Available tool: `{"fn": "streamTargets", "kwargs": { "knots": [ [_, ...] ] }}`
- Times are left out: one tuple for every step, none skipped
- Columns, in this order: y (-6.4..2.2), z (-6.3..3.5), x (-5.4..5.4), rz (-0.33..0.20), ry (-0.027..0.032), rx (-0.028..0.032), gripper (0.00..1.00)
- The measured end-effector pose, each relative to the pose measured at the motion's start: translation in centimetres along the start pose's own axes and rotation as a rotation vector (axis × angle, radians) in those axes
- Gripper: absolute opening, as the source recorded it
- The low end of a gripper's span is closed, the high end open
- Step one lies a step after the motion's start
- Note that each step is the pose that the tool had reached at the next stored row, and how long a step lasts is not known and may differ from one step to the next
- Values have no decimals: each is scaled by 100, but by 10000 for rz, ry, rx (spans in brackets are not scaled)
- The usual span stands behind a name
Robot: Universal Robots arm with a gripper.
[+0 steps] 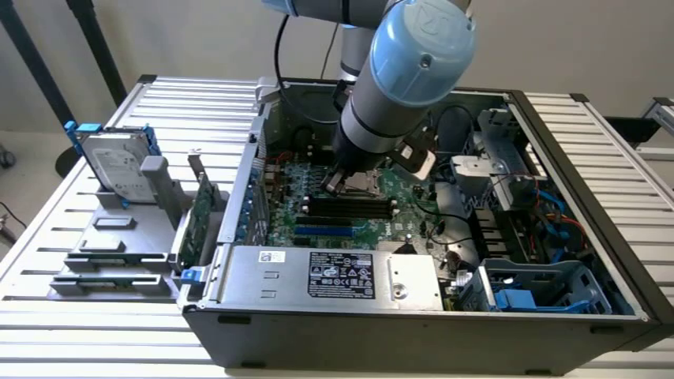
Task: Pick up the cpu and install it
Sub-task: 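Install the second cpu locking lever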
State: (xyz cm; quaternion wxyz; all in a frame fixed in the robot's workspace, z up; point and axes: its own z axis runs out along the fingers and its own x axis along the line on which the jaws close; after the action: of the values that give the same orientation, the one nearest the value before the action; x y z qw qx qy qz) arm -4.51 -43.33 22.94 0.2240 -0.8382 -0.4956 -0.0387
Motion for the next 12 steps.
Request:
{"fn": "streamTargets", "kwargs": {
  "knots": [
    [0, 1, 0, 1, -4, -3, 11],
    [-1, 2, -1, 2, -11, -7, 11],
    [-2, 2, -3, 4, -16, -11, 11],
    [-4, 2, -5, 5, -22, -14, 11],
    [-5, 3, -8, 5, -26, -17, 11],
    [-6, 4, -12, 5, -31, -20, 11],
    [-6, 3, -16, 6, -35, -21, 11],
    [-8, 5, -19, 8, -40, -25, 11],
    [-10, 7, -22, 9, -46, -29, 11],
    [-12, 12, -26, 10, -50, -32, 11],
    [-14, 18, -30, 11, -56, -35, 11],
    [-16, 25, -34, 12, -63, -38, 11]
  ]
}}
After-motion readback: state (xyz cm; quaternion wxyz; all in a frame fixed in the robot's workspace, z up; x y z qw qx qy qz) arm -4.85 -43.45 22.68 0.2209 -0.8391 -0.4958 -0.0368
